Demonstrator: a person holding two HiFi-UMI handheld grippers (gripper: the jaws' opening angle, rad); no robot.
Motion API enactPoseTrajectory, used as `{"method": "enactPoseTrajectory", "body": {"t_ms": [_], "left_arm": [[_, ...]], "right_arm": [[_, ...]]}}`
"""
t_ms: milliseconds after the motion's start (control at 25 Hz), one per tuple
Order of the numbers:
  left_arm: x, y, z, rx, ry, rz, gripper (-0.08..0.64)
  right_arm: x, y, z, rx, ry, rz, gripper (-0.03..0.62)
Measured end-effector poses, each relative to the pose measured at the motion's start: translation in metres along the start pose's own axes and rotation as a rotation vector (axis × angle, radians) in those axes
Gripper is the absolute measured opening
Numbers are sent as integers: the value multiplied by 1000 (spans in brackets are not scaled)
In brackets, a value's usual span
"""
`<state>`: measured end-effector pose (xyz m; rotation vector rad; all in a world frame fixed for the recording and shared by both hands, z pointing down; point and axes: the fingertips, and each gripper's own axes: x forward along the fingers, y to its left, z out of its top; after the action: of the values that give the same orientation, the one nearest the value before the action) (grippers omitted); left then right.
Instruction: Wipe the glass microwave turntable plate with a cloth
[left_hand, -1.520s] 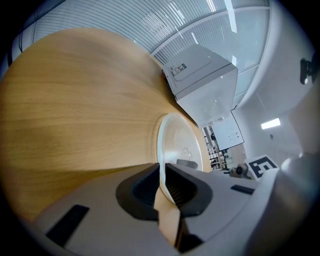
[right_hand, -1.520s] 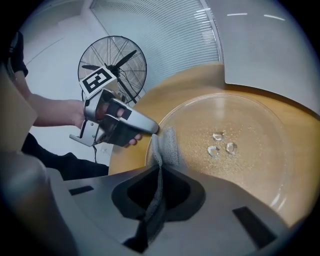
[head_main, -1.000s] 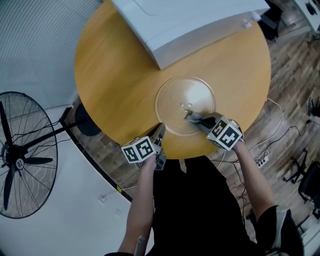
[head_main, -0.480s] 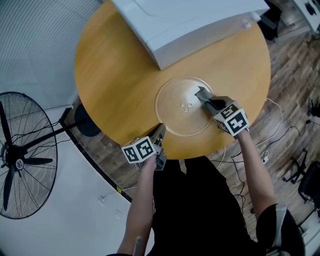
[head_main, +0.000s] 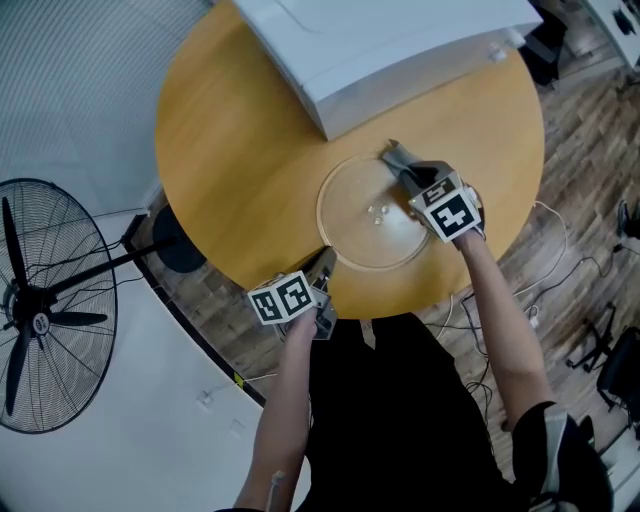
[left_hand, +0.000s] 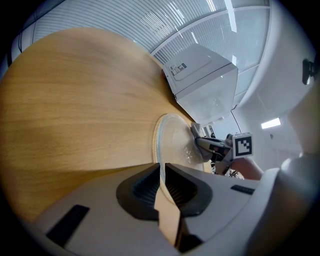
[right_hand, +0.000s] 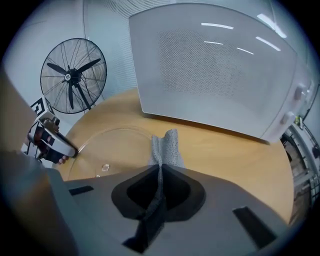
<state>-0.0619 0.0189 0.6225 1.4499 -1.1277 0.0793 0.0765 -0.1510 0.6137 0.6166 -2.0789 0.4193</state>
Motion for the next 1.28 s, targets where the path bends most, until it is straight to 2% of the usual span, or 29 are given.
{"method": "enactPoseTrajectory", "body": {"t_ms": [240, 520, 960, 1280], "left_arm": [[1, 0, 1, -4, 2, -4, 28], [1, -1, 1, -1, 0, -3, 28], [1, 0, 1, -10, -5, -2, 28], [0, 2, 1, -18, -9, 0, 26]], "right_arm": [[21, 8, 31, -53, -25, -13, 21], [31, 35, 49, -67, -128, 9, 21], [33, 129, 38, -270, -136, 158, 21], [17, 180, 3, -345, -102, 282, 22]]}}
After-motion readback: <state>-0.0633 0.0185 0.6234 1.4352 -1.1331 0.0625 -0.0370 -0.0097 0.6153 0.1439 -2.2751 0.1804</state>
